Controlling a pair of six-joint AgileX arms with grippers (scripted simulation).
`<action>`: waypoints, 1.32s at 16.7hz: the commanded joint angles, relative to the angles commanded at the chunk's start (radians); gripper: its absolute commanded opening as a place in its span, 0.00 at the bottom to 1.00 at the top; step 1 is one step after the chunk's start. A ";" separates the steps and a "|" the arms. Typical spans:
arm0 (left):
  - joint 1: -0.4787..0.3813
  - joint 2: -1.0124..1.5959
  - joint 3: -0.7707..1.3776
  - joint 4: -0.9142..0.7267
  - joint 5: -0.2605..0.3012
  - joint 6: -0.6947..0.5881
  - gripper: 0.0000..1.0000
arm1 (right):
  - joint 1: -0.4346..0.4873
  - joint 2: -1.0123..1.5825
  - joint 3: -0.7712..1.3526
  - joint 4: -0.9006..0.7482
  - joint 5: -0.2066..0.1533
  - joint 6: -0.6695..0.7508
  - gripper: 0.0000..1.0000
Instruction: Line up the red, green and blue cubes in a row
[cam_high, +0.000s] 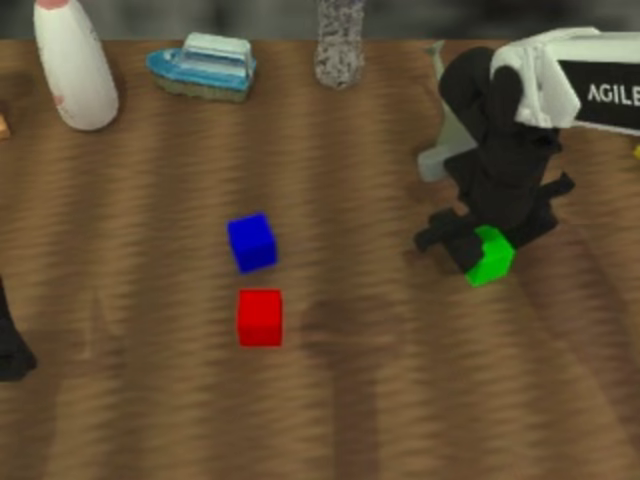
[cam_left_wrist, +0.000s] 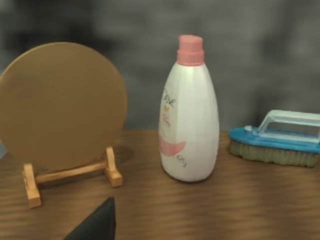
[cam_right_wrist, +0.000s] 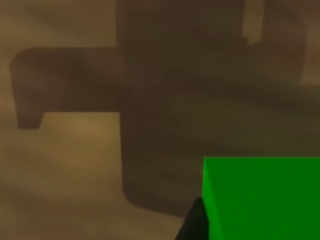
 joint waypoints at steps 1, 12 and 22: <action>0.000 0.000 0.000 0.000 0.000 0.000 1.00 | 0.000 0.000 0.000 0.000 0.000 0.000 0.00; 0.000 0.000 0.000 0.000 0.000 0.000 1.00 | -0.001 -0.033 0.060 -0.080 -0.001 0.003 0.00; 0.000 0.000 0.000 0.000 0.000 0.000 1.00 | 0.003 -0.083 0.165 -0.240 -0.001 0.003 0.00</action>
